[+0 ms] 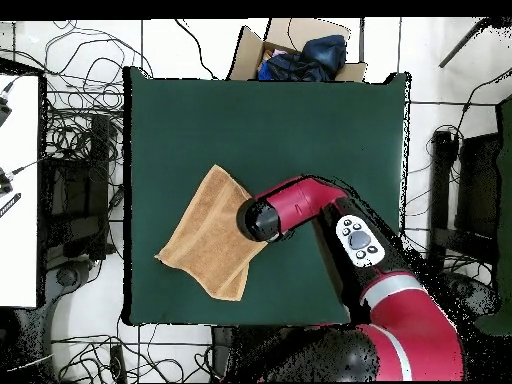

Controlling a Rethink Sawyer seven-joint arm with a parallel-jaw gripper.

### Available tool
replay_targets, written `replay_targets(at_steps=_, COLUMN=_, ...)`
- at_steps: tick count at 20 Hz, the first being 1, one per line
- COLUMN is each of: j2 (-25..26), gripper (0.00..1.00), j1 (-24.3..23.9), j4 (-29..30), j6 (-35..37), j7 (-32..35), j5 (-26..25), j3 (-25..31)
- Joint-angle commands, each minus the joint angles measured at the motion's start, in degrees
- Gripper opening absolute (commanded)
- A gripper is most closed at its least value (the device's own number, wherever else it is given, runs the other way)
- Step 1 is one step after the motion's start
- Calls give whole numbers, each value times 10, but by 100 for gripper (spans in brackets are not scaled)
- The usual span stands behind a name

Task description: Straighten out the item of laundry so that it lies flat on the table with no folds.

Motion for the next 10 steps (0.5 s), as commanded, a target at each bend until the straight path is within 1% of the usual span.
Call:
replay_targets(at_steps=1, j2=1, gripper=0, j1=2, j4=-28, j6=15, j7=1, j5=-42, j3=-62)
replay_targets(at_steps=5, j2=4, gripper=0, j1=-5, j4=-25, j6=-10, j7=-1, j5=-36, j3=-54)
replay_targets(at_steps=9, j2=23, gripper=0, j1=-7, j4=-31, j6=11, j7=-19, j5=-26, j3=-58)
replay_targets(at_steps=10, j2=39, gripper=0, j1=-14, j4=-32, j6=25, j7=-31, j5=-16, j3=-56)
